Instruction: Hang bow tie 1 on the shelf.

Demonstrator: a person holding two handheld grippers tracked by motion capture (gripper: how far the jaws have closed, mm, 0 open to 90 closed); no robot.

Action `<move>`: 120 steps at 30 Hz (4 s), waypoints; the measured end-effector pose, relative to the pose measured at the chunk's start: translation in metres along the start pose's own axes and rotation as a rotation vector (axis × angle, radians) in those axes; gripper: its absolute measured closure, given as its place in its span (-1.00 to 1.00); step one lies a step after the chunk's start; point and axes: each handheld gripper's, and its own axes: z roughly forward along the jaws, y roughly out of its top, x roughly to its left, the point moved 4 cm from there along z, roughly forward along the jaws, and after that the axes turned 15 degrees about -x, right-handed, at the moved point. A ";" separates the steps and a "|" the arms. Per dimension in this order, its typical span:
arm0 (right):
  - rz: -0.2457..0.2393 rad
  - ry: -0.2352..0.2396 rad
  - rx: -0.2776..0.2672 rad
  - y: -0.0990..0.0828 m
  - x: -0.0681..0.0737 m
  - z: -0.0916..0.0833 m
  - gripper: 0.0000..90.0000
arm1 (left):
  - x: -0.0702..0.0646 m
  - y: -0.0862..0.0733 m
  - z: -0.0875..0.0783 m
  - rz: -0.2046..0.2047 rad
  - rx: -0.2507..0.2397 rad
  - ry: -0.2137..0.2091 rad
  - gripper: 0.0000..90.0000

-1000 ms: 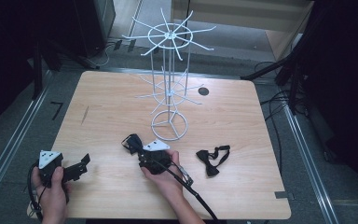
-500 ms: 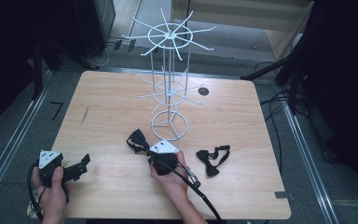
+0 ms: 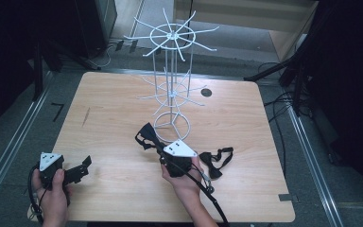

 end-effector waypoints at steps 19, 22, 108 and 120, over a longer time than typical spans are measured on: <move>-0.003 -0.046 -0.065 0.017 -0.021 -0.031 0.81 | 0.001 0.000 0.000 -0.007 0.002 -0.003 -1.00; -0.008 -0.049 -0.079 0.021 -0.026 -0.038 0.81 | 0.001 0.000 0.000 -0.007 0.000 -0.003 -1.00; 0.007 -0.095 -0.321 0.079 -0.058 -0.110 0.81 | 0.001 0.000 0.000 -0.004 -0.005 0.002 -1.00; 0.007 -0.099 -0.334 0.081 -0.060 -0.118 0.81 | 0.000 0.000 0.000 -0.002 -0.007 0.004 -1.00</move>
